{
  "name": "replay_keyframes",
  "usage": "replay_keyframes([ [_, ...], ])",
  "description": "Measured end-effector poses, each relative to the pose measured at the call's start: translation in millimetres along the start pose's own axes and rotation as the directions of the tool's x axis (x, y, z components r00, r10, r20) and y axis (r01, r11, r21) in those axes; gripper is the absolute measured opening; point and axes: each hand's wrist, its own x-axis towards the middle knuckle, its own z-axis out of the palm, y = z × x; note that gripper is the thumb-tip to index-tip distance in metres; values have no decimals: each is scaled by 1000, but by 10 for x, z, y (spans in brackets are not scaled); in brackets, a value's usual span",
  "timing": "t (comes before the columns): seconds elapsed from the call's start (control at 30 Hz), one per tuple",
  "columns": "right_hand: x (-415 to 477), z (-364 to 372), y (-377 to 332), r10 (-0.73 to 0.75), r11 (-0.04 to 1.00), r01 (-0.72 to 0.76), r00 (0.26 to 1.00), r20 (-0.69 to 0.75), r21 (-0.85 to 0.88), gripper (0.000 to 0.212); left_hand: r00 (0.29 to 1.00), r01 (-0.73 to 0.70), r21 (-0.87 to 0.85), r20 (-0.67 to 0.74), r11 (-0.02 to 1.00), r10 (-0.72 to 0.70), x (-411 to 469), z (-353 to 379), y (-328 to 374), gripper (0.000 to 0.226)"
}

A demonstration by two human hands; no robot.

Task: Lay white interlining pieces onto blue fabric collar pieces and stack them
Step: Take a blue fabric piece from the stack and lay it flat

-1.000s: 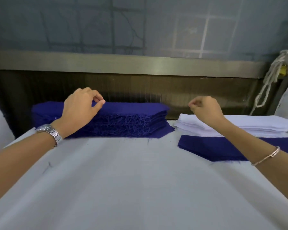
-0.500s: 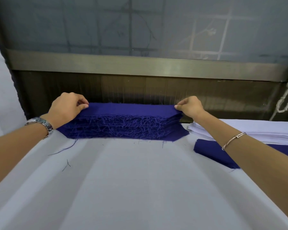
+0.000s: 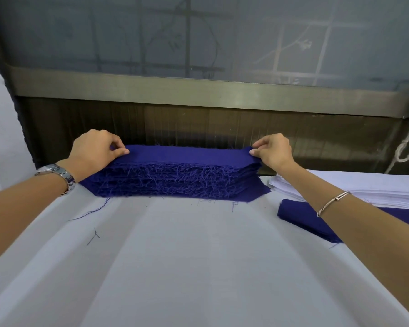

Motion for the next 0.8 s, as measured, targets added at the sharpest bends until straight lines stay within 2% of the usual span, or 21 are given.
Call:
replay_keyframes([
  [0.8,-56,32,91,-148,989,148,985,-87,-7,18,1000,-7,3,16,1000,7,47,34,-17,23],
])
